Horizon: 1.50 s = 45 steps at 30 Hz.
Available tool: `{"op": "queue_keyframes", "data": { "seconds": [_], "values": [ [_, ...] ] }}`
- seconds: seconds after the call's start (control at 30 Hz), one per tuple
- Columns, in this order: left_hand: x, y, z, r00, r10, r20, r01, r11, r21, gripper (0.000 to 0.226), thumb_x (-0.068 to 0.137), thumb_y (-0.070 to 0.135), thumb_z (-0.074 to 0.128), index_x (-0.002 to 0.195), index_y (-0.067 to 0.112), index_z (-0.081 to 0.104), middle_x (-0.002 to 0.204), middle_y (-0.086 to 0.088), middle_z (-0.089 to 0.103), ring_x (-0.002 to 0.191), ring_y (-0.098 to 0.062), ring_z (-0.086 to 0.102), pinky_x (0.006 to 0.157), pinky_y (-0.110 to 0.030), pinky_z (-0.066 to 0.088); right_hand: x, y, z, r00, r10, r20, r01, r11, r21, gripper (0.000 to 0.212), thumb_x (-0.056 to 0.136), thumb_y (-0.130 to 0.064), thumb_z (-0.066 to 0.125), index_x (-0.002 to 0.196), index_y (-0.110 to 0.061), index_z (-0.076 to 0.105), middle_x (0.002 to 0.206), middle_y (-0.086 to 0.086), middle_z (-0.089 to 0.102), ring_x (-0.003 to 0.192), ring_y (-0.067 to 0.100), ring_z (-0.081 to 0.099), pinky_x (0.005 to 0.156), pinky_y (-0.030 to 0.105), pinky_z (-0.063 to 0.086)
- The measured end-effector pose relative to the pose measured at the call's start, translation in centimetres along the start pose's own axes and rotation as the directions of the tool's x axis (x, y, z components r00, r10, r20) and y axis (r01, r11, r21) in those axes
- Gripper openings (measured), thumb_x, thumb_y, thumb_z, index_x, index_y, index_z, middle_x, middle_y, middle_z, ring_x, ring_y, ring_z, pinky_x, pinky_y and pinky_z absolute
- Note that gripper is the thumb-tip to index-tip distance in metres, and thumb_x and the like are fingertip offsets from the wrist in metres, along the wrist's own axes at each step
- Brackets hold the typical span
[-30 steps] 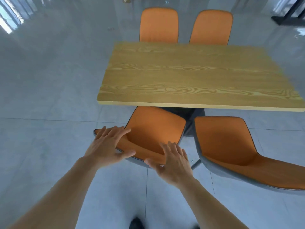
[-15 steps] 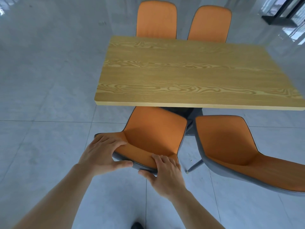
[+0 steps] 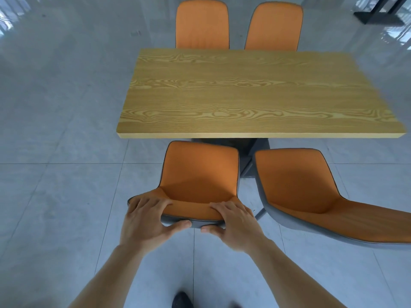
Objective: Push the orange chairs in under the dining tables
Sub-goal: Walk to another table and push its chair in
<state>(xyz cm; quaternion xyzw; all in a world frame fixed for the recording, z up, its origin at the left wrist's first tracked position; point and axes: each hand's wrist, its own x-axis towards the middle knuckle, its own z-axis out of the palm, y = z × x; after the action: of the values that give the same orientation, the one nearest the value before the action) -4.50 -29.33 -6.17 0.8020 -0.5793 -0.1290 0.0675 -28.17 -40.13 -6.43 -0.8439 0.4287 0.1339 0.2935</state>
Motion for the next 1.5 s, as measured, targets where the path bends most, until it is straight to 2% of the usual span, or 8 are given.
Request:
{"op": "queue_keyframes", "data": {
  "seconds": [0.33, 0.5, 0.67, 0.77, 1.07, 1.3, 1.5],
  "values": [
    [-2.4, 4.9, 2.1, 0.998, -0.067, -0.006, 0.067, 0.998, -0.009, 0.086, 0.066, 0.105, 0.030, 0.116, 0.042, 0.061, 0.120, 0.021, 0.061, 0.126, -0.014, 0.050, 0.109, -0.036, 0.033, -3.0, 4.0, -0.7, 0.999, -0.038, -0.023, 0.036, 0.993, -0.114, 0.092, 0.082, -0.091, 0.024, 0.156, -0.037, 0.030, 0.153, -0.009, 0.043, 0.143, 0.021, 0.036, 0.121, 0.042, 0.025],
    [-2.9, 5.8, 2.3, 0.997, -0.071, -0.007, 0.070, 0.997, -0.012, 0.086, 0.067, 0.104, 0.030, 0.118, 0.042, 0.060, 0.122, 0.022, 0.061, 0.127, -0.015, 0.050, 0.109, -0.036, 0.033, -3.8, 4.4, -0.3, 0.994, -0.074, -0.082, 0.064, 0.990, -0.124, 0.085, 0.089, -0.086, 0.028, 0.156, -0.033, 0.031, 0.149, -0.009, 0.044, 0.145, 0.020, 0.032, 0.123, 0.045, 0.023],
    [-2.3, 5.2, 1.8, 0.998, -0.033, 0.050, 0.032, 0.999, 0.014, 0.087, 0.065, 0.106, 0.029, 0.122, 0.045, 0.056, 0.127, 0.028, 0.058, 0.129, -0.008, 0.049, 0.109, -0.033, 0.036, -3.7, 3.9, 0.3, 0.993, -0.055, -0.108, 0.046, 0.996, -0.080, 0.097, 0.080, -0.095, 0.021, 0.154, -0.034, 0.035, 0.151, -0.006, 0.044, 0.146, 0.023, 0.031, 0.123, 0.048, 0.019],
    [-2.0, 4.8, 1.8, 0.998, -0.020, 0.055, 0.020, 1.000, 0.006, 0.088, 0.065, 0.106, 0.030, 0.122, 0.045, 0.057, 0.127, 0.028, 0.059, 0.127, -0.007, 0.051, 0.108, -0.033, 0.037, -3.2, 3.8, 0.4, 0.993, -0.039, -0.111, 0.028, 0.995, -0.096, 0.103, 0.076, -0.098, 0.014, 0.153, -0.034, 0.036, 0.150, -0.004, 0.046, 0.143, 0.025, 0.035, 0.121, 0.050, 0.022],
    [-1.8, 3.7, 1.5, 1.000, -0.002, 0.031, 0.002, 1.000, 0.001, 0.090, 0.064, 0.107, 0.028, 0.120, 0.043, 0.060, 0.123, 0.025, 0.063, 0.124, -0.010, 0.055, 0.107, -0.035, 0.040, -2.7, 2.7, 1.1, 0.990, -0.030, -0.138, 0.015, 0.994, -0.111, 0.104, 0.075, -0.098, 0.007, 0.150, -0.034, 0.040, 0.145, -0.007, 0.049, 0.138, 0.024, 0.038, 0.119, 0.051, 0.026],
    [-1.6, 4.2, 2.0, 1.000, -0.007, 0.002, 0.007, 1.000, 0.008, 0.091, 0.064, 0.107, 0.029, 0.114, 0.038, 0.063, 0.118, 0.019, 0.067, 0.121, -0.016, 0.058, 0.101, -0.039, 0.045, -2.7, 3.5, 0.5, 0.994, -0.041, -0.098, 0.032, 0.995, -0.093, 0.093, 0.081, -0.094, 0.021, 0.150, -0.035, 0.040, 0.145, -0.011, 0.048, 0.139, 0.021, 0.037, 0.118, 0.045, 0.027],
    [-1.5, 4.2, 2.2, 1.000, -0.015, 0.010, 0.014, 1.000, 0.018, 0.094, 0.064, 0.108, 0.027, 0.115, 0.037, 0.062, 0.119, 0.017, 0.068, 0.121, -0.018, 0.058, 0.101, -0.040, 0.046, -2.7, 3.5, 0.3, 0.995, -0.033, -0.092, 0.025, 0.997, -0.079, 0.092, 0.080, -0.094, 0.022, 0.150, -0.037, 0.040, 0.146, -0.012, 0.048, 0.139, 0.021, 0.037, 0.118, 0.045, 0.027]
  ]
}}
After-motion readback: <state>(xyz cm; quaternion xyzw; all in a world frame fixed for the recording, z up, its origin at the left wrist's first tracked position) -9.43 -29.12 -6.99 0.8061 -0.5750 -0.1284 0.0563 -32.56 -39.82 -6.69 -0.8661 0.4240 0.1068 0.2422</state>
